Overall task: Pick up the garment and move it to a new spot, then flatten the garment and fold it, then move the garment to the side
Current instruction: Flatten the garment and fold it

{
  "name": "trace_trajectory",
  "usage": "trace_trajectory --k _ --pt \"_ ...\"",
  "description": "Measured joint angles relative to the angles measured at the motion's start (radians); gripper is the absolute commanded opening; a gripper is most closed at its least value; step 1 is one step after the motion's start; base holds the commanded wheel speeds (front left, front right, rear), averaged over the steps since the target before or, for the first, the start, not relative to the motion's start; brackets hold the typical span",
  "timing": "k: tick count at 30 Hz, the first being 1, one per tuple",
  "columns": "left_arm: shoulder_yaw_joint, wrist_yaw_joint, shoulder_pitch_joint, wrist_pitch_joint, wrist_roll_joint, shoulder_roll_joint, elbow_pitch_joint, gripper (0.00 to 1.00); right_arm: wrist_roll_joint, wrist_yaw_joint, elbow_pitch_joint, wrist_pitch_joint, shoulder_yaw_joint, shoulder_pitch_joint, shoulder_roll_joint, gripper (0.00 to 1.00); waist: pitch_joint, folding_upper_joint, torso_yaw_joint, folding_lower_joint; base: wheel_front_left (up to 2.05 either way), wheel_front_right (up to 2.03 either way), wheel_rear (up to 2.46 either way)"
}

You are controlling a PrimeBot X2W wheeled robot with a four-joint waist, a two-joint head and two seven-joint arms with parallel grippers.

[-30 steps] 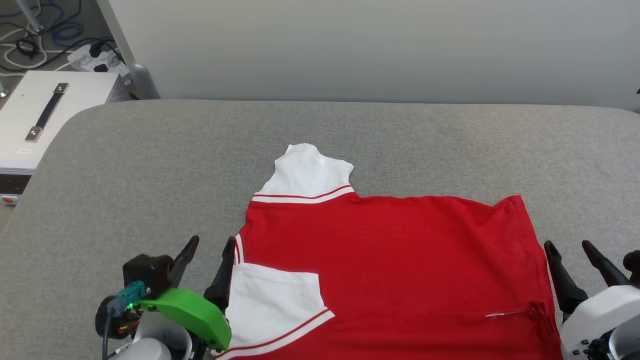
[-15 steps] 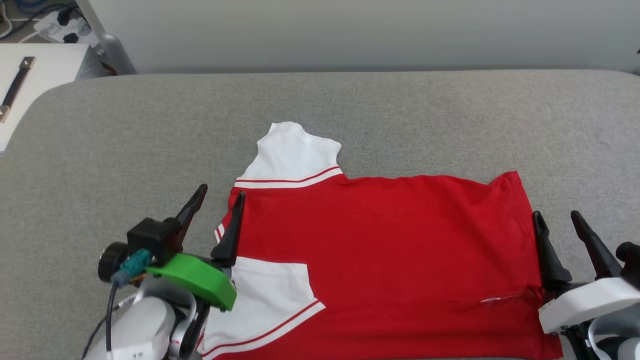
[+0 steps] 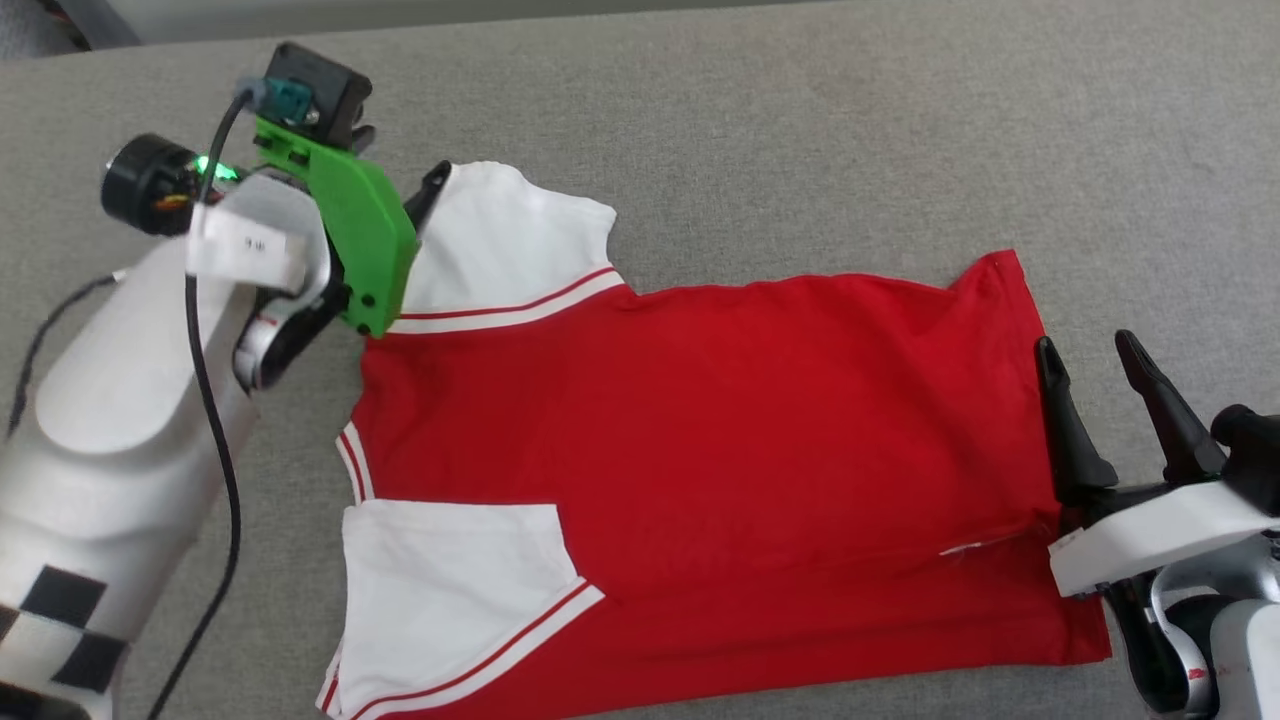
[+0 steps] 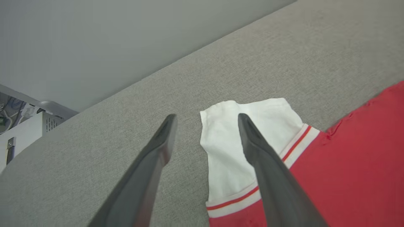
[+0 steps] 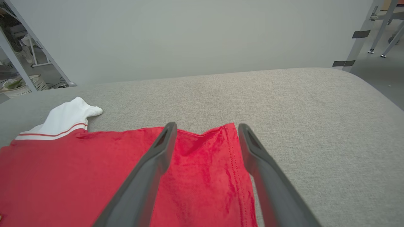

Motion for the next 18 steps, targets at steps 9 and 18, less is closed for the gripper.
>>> trace_trajectory --k 9,18 --pt "-0.036 -0.020 -0.203 0.266 -0.059 -0.002 0.195 1.00 -0.004 0.000 -0.034 -0.007 0.050 -0.057 0.006 1.00 0.098 0.0000 -0.071 0.0001 0.00 0.00 0.00" --pt "-0.022 -0.025 -0.249 0.303 -0.137 -0.020 0.350 1.00 -0.003 0.000 -0.032 -0.013 0.080 -0.087 0.013 1.00 0.174 0.0000 -0.127 0.0001 0.00 0.00 0.00"
